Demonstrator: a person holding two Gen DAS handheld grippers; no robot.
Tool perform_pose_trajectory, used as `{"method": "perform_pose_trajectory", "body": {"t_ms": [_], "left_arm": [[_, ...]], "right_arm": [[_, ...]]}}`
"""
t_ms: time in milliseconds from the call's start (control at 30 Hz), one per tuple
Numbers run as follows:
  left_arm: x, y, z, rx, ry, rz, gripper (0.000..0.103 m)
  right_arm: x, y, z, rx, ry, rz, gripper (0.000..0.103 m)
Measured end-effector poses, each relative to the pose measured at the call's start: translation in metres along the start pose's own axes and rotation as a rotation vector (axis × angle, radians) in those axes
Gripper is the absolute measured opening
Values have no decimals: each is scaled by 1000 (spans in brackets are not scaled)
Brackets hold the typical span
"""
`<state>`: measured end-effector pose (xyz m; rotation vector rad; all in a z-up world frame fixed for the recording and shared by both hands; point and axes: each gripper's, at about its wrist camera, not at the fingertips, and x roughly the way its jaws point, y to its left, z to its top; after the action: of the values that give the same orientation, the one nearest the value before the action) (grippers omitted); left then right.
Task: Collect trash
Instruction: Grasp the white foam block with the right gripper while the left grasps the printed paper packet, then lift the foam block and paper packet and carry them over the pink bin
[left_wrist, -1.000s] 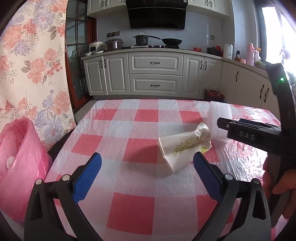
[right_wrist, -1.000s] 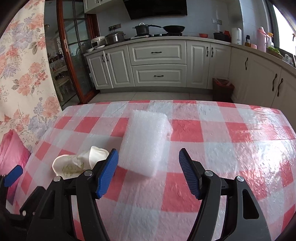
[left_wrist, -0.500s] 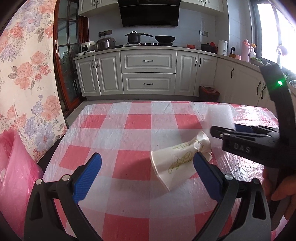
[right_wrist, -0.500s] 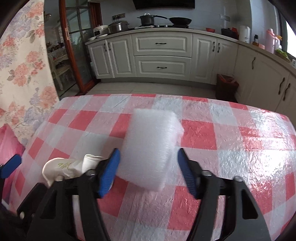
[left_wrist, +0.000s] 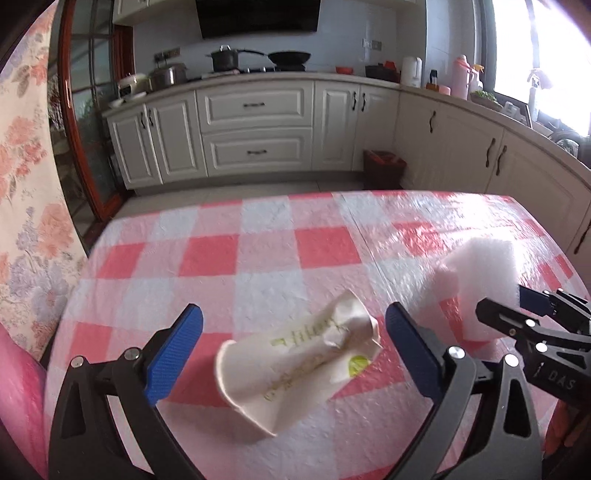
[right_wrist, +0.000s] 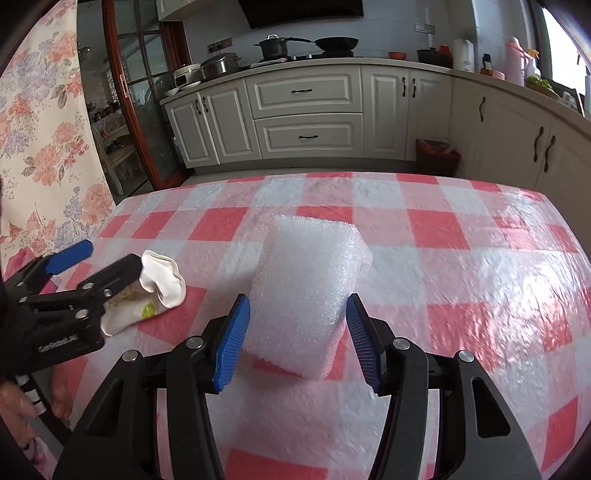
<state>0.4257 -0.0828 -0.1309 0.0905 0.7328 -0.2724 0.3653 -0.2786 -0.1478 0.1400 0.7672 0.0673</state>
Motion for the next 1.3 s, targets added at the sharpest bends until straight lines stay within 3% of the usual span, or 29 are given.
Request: {"method": "perform_pose_trajectory", "body": {"t_ms": [267, 433, 500, 633, 733, 867, 967, 1067, 1300], "left_arm": [[-21, -22, -33, 19, 28, -49, 95], [-43, -39, -45, 22, 20, -121, 94], [-49, -45, -46, 37, -5, -111, 94], [-43, -46, -43, 31, -23, 3, 94], [-33, -42, -38, 27, -8, 47, 91], [-21, -42, -33, 49, 27, 46, 79], [-20, -45, -34, 68, 29, 54, 77], [-17, -47, -35, 79, 37, 66, 58], [-19, -44, -35, 68, 31, 68, 36]], "right_arm": [[-23, -8, -18, 1, -24, -7, 52], [-43, -16, -32, 6, -34, -23, 52], [-50, -24, -37, 15, -38, -30, 52], [-60, -39, -44, 37, -43, -39, 52], [-62, -42, -46, 39, -45, -34, 52], [-61, -40, -46, 32, -56, -33, 52], [-61, -39, -45, 33, -68, -39, 52], [-61, -38, -43, 27, -70, -45, 52], [-57, -36, -42, 16, -58, -50, 52]]}}
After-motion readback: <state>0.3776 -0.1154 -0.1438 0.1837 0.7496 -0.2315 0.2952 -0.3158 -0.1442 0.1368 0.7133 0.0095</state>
